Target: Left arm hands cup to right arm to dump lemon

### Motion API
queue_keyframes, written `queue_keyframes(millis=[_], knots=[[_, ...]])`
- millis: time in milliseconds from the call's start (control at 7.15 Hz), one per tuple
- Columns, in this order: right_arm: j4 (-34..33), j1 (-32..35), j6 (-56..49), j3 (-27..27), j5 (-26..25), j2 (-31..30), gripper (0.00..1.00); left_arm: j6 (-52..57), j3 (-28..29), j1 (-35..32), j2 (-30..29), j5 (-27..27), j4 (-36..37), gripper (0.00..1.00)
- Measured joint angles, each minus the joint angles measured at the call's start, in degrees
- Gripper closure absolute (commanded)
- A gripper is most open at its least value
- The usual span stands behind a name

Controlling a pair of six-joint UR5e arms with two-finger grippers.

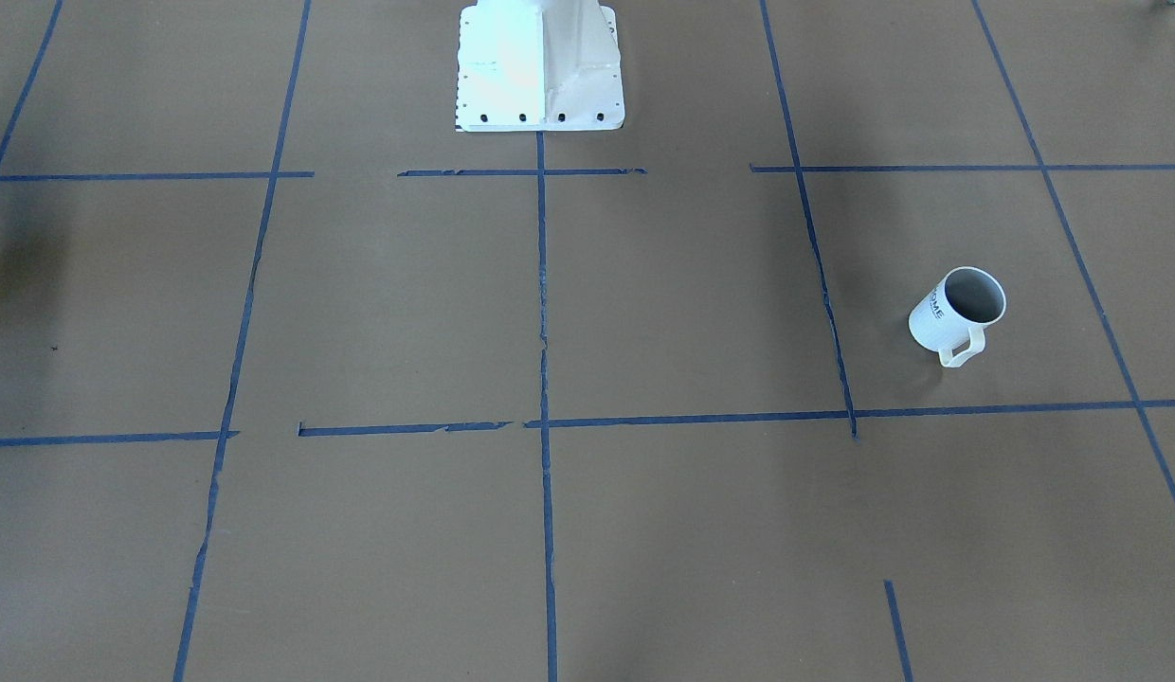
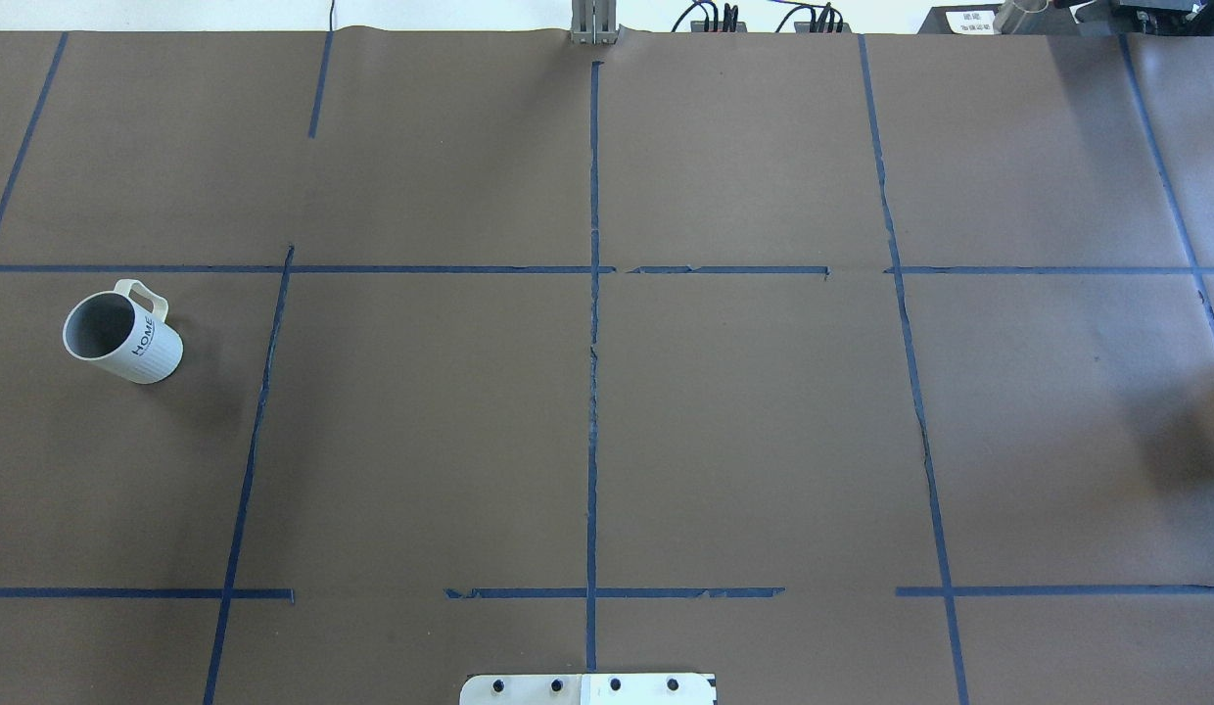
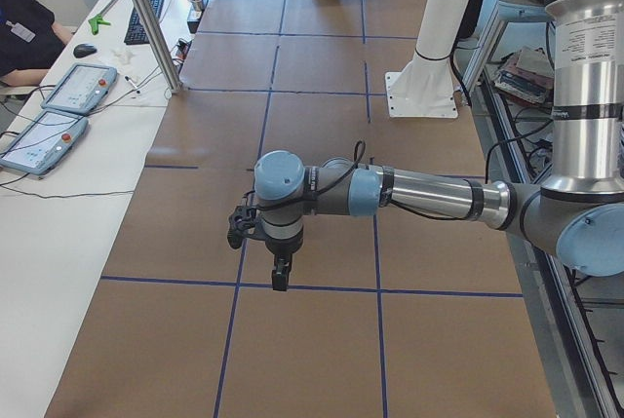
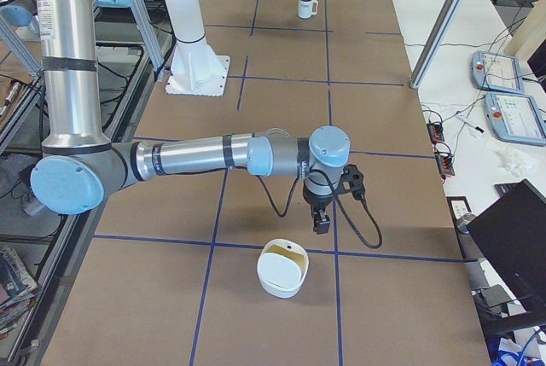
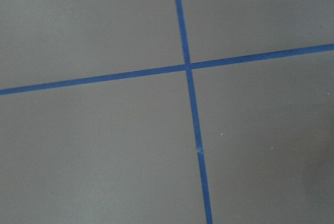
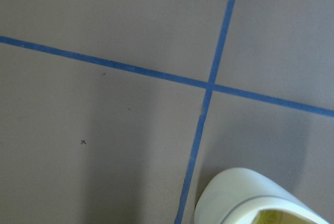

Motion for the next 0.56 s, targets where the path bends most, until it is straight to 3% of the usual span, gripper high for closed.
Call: queue_keyframes(millis=[559], knots=[[0.3,2.8,0.5,0.5,2.6,-4.6,0.0,0.2,2.1,0.1,1.5,-3.8,-1.7,0.0]])
